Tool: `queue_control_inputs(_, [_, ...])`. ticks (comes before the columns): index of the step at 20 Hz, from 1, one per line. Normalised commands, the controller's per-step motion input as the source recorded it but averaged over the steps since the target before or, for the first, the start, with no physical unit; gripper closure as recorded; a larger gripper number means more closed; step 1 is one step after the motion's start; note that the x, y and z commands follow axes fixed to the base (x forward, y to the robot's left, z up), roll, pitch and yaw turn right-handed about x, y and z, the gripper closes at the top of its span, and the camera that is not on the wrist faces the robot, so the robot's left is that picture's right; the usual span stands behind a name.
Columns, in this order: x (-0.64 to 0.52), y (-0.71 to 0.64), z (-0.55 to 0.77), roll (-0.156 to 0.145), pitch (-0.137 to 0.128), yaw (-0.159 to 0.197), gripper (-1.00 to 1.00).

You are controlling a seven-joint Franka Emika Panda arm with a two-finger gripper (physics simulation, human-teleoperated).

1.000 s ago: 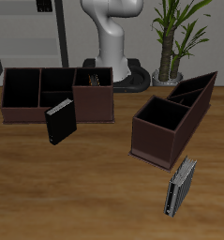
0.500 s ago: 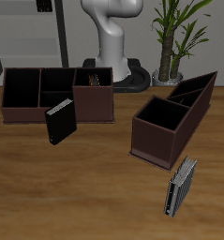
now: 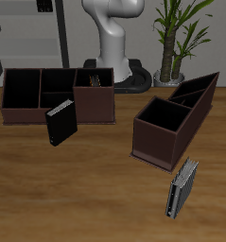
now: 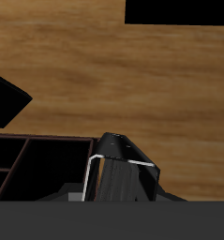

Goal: Place the orange book into the back desk caddy's right compartment and place the right striped book into the back desk caddy's left compartment and place the black book into the back desk caddy's left compartment

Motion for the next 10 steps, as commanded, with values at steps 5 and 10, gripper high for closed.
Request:
queue_control_inputs(5, [-0.08,0.42,-0.03,-0.027,-0.035,-0.081,1.00])
queue_control_inputs(10, [-0.01,0.29,-0.07,0.032,-0.003,-0.039,1.00])
